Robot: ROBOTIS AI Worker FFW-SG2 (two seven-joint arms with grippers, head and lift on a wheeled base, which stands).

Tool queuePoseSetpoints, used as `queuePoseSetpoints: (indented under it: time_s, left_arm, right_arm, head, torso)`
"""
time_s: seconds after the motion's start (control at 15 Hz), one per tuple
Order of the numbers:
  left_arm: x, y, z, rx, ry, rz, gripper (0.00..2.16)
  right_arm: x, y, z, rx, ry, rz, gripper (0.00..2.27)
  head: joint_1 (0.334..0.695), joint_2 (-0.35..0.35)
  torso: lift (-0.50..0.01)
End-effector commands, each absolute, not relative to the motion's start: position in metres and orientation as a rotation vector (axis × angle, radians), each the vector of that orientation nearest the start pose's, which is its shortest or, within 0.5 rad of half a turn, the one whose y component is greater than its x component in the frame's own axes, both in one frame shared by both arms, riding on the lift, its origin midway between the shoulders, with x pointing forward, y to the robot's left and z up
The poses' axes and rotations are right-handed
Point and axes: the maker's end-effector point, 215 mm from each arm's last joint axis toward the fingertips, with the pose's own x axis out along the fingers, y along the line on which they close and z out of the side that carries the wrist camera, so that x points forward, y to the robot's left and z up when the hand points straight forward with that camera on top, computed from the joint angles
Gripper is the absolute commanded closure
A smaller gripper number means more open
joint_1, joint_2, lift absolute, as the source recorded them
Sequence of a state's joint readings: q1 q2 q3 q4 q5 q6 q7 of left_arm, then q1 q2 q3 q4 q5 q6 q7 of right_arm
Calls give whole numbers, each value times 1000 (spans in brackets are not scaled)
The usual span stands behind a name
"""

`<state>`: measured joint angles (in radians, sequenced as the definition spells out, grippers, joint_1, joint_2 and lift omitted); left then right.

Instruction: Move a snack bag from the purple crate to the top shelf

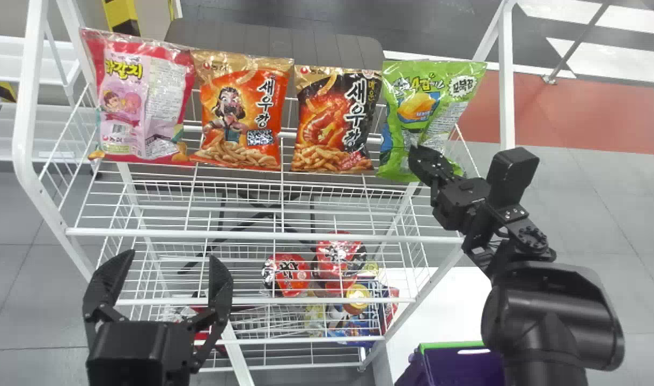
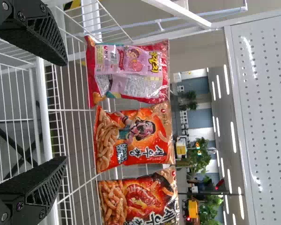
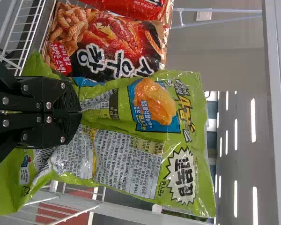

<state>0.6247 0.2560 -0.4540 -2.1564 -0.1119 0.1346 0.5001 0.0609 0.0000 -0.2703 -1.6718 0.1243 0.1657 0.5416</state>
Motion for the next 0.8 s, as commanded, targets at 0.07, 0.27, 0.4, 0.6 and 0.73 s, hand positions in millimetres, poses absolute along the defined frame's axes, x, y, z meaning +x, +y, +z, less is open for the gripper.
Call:
queuePoseSetpoints:
  time_s: [0.07,0.27,0.4,0.6,0.73]
  left_arm:
    - [360,118,-378,141,169,-15,103]
    - [362,121,-378,141,169,-11,103]
    - [362,122,-378,141,170,-10,103]
    - [363,123,-378,142,170,-10,103]
    - [363,123,-379,144,172,-11,103]
  right_arm:
    - [565,-278,-388,-95,164,248,1993]
    - [572,-275,-390,-106,160,247,1990]
    - [575,-275,-391,-114,162,240,1990]
    - [580,-275,-397,-121,168,239,1993]
    - [583,-276,-399,-130,169,231,1990]
  head:
    - [695,-195]
    - [695,-191]
    - [695,-185]
    - [695,-181]
    - [695,-180]
  torso:
    - [0]
    - [0]
    - [0]
    - [0]
    - [0]
